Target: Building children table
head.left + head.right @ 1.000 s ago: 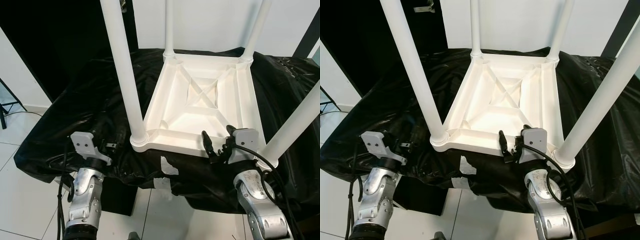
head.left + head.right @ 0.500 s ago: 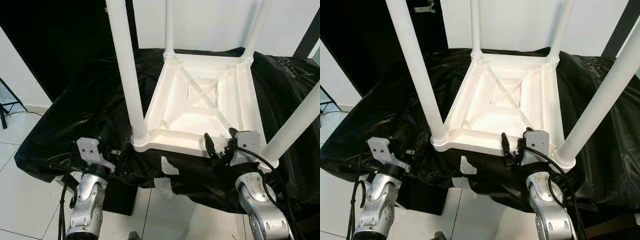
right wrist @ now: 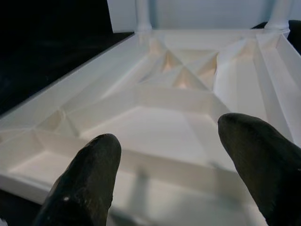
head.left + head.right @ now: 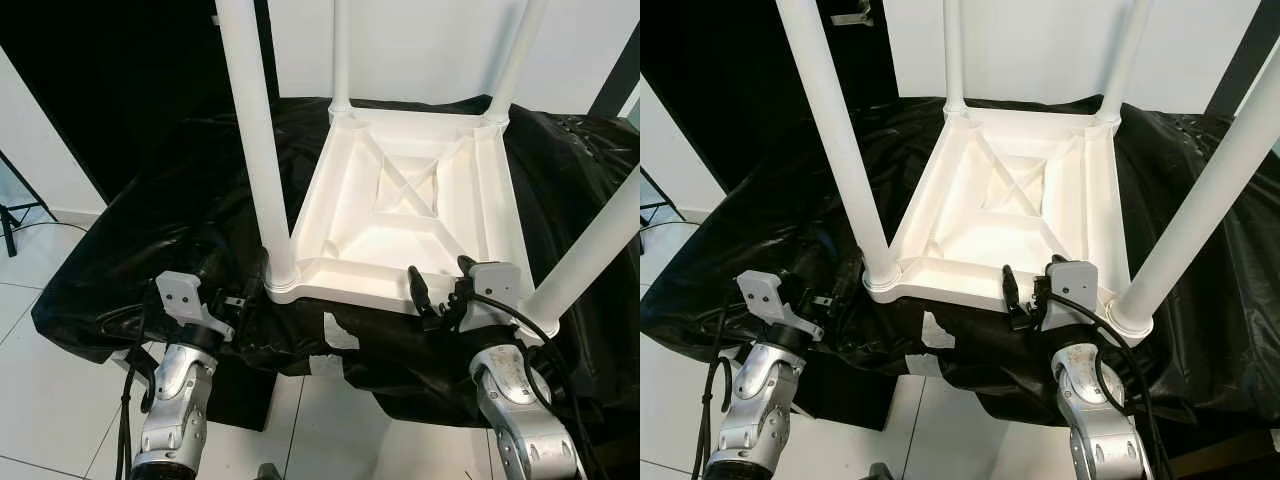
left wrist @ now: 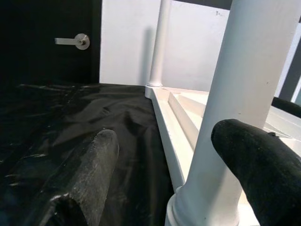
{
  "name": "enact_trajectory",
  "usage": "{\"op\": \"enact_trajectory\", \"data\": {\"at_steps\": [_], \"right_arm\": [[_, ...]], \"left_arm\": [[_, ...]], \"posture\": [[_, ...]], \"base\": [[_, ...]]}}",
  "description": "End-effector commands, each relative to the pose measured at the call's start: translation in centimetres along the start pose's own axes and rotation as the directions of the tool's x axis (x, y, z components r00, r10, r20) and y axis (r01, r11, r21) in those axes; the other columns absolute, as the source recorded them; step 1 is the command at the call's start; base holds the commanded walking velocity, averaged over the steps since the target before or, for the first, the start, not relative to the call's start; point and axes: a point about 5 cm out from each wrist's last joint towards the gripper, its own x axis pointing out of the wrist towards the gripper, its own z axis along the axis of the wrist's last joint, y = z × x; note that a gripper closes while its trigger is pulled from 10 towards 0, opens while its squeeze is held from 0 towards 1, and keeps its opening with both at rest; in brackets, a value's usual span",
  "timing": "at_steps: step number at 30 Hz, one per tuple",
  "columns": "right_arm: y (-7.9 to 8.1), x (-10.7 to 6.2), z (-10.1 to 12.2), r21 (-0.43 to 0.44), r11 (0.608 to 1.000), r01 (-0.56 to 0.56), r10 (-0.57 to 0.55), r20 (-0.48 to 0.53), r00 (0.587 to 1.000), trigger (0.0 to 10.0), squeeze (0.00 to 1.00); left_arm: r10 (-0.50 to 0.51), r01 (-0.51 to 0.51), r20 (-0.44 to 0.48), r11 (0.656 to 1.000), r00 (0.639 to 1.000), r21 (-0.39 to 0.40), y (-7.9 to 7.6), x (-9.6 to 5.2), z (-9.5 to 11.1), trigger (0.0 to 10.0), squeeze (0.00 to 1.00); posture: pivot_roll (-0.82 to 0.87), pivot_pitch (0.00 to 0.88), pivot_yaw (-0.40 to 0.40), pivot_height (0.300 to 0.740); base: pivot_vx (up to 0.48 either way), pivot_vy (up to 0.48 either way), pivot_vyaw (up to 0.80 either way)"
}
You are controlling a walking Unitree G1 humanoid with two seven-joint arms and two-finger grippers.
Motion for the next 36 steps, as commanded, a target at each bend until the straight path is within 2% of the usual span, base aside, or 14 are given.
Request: {"op": "enact_trajectory", "data": {"at_steps": [1,4,6,9,12,21,25,28,32,36], "right_arm": [[-0.3,-0.2,-1.1,-0.043,0.999,0.017,-0.02,-0.074,0.997,10.0,0.0],[-1.2,-0.2,-1.8,-0.13,0.99,0.046,-0.063,-0.135,0.989,10.0,0.0],[-1.3,-0.2,-1.9,-0.153,0.987,0.047,-0.07,-0.145,0.987,10.0,0.0],[-1.4,-0.1,-2.1,-0.162,0.986,0.046,-0.073,-0.162,0.984,10.0,0.0],[-1.3,-0.1,-2.2,-0.162,0.986,0.046,-0.073,-0.165,0.984,10.0,0.0],[-1.2,0.0,-2.4,-0.176,0.984,0.04,-0.074,-0.191,0.979,10.0,0.0],[-1.3,0.1,-2.4,-0.18,0.983,0.035,-0.071,-0.195,0.978,10.0,0.0],[-1.3,0.3,-2.5,-0.187,0.982,0.022,-0.06,-0.199,0.978,10.0,0.0],[-1.4,0.8,-2.4,-0.193,0.981,0.014,-0.052,-0.195,0.979,10.0,0.0],[-1.4,0.9,-2.3,-0.195,0.981,0.009,-0.048,-0.194,0.98,10.0,0.0]], "left_arm": [[-0.215,0.215,0.017,0.977,0.976,0.003,-1.9,0.9,0.4,10.0,0.0],[-0.249,0.249,0.017,0.968,0.968,-0.012,-2.8,1.5,0.1,10.0,0.0],[-0.259,0.259,0.016,0.966,0.966,-0.017,-3.1,1.7,0.1,10.0,0.0],[-0.284,0.285,0.016,0.958,0.959,-0.031,-4.0,2.3,-0.2,10.0,0.0],[-0.29,0.29,0.017,0.956,0.957,-0.033,-4.1,2.3,-0.2,10.0,0.0],[-0.238,0.239,0.013,0.97,0.971,-0.035,-2.2,0.6,0.3,10.0,0.0],[-0.243,0.244,0.029,0.969,0.97,-0.041,-2.0,0.3,0.7,10.0,0.0],[-0.281,0.283,0.048,0.957,0.959,-0.059,-2.5,0.0,1.3,10.0,0.0],[-0.38,0.381,0.029,0.922,0.925,-0.073,-4.0,-0.5,1.2,10.0,0.0],[-0.379,0.379,0.012,0.922,0.925,-0.074,-4.6,-0.4,0.5,10.0,0.0]], "posture": [[-0.07,0.026,0.032,0.74],[-0.08,0.027,0.035,0.74],[-0.08,0.027,0.035,0.74],[-0.09,0.027,0.035,0.74],[-0.09,0.027,0.037,0.74],[-0.09,0.028,0.026,0.74],[-0.08,0.028,0.02,0.74],[-0.06,0.029,0.008,0.74],[-0.06,0.03,0.002,0.74],[-0.06,0.031,-0.005,0.74]], "base": [[0.0,0.0,0.0],[0.0,0.0,0.0],[0.0,0.0,0.0],[0.0,0.0,0.0],[0.0,0.0,0.0],[0.0,0.0,0.0],[0.0,0.0,0.0],[0.0,0.0,0.0],[0.0,0.0,0.0],[0.0,0.0,0.0]]}}
